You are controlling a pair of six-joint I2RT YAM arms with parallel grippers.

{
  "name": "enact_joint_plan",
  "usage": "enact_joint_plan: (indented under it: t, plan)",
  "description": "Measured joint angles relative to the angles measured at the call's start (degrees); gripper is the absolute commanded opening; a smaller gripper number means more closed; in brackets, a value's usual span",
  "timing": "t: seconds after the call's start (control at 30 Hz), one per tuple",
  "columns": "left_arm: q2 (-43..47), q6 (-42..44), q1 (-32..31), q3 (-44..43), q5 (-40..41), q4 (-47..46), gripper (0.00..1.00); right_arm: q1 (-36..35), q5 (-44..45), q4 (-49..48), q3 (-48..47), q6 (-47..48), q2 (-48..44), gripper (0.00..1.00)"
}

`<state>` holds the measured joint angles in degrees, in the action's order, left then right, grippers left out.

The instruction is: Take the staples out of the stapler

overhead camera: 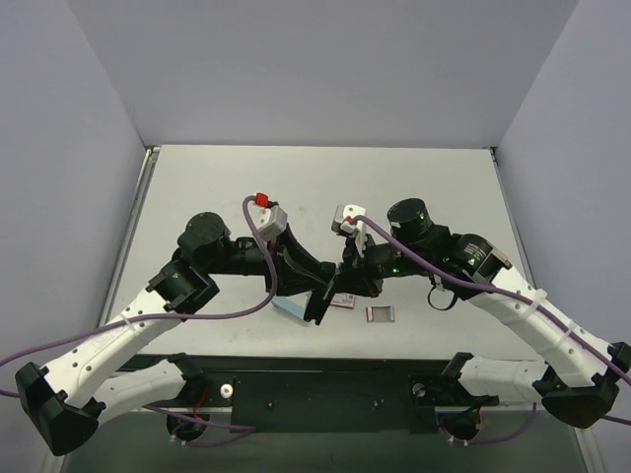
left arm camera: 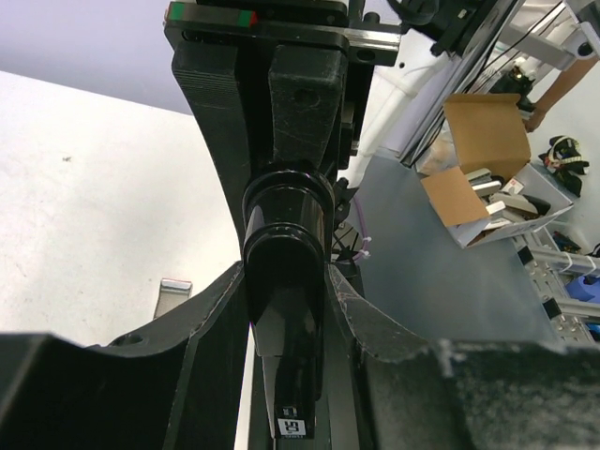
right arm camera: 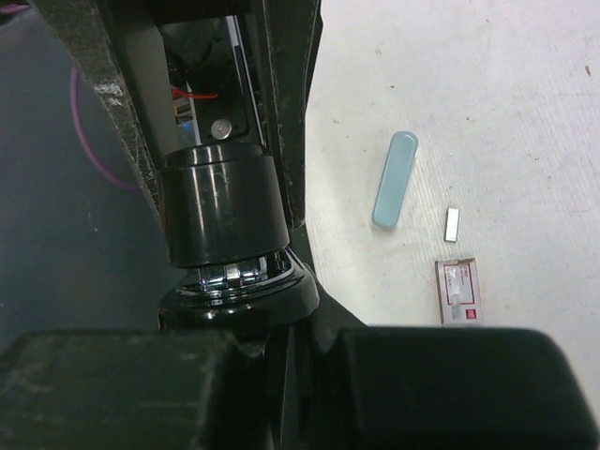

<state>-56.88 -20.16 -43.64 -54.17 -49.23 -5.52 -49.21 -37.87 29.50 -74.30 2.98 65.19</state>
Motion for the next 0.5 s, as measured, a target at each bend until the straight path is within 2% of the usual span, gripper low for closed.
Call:
enact_joint_plan:
  t: [0.17, 0.5]
  plan:
    - [0.3, 2.4, -1.3, 0.0, 3.7, 3.3, 0.00, -0.1, 2.5, 0.4, 1.3, 0.4, -0.7, 0.00]
    - [-0.2, 5.9, -3.7, 0.0, 17.2, 5.4, 0.00, 4.3, 12.0, -9.8, 12.0, -6.4, -7.9, 0.00]
